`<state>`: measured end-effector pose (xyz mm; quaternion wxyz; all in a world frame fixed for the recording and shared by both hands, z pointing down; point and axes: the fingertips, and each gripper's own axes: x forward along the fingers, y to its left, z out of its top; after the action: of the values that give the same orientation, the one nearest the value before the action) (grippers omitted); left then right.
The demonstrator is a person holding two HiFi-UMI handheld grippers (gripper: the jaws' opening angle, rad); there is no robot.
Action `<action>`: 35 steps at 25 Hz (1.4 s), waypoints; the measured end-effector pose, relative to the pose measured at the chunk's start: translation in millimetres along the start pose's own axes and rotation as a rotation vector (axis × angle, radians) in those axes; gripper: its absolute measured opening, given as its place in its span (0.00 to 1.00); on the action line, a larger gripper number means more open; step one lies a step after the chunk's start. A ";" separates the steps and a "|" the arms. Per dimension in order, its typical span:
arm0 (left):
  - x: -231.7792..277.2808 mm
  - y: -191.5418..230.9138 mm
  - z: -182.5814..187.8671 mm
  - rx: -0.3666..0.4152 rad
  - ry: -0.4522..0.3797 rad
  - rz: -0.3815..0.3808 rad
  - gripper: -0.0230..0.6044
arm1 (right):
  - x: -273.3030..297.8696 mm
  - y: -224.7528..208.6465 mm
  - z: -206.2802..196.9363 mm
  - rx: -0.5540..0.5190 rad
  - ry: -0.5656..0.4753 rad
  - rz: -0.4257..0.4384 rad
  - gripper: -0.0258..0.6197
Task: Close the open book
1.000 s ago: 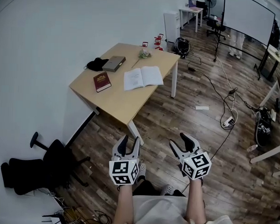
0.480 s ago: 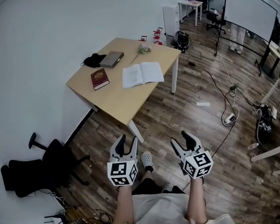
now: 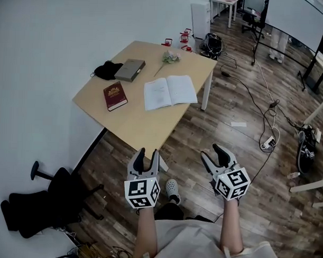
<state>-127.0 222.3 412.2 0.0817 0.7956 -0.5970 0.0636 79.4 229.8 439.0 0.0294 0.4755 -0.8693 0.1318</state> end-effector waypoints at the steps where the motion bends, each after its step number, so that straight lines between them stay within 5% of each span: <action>1: 11.9 8.9 5.7 -0.003 -0.007 0.003 0.32 | 12.4 -5.8 5.4 0.002 -0.002 -0.008 0.40; 11: 123.6 93.6 18.3 -0.042 0.047 -0.043 0.32 | 135.9 -38.3 25.5 0.031 0.047 -0.096 0.40; 17: 162.9 132.3 13.2 -0.022 0.088 -0.075 0.32 | 198.5 -45.0 15.6 0.149 0.046 -0.123 0.40; 23: 187.6 138.2 1.3 -0.035 0.114 -0.164 0.32 | 233.1 -49.1 1.7 0.280 0.025 -0.118 0.38; 31: 218.7 140.5 0.6 -0.042 0.124 -0.190 0.32 | 260.2 -77.0 6.7 0.426 -0.021 -0.135 0.38; 35: 234.7 144.9 2.3 -0.041 0.128 -0.184 0.32 | 272.1 -87.1 7.4 0.412 -0.002 -0.146 0.38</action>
<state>-200.7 -38.3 464.4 0.1414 0.8394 -0.5162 0.0943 4.1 -39.6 497.4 -0.0597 0.5331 -0.7874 0.3038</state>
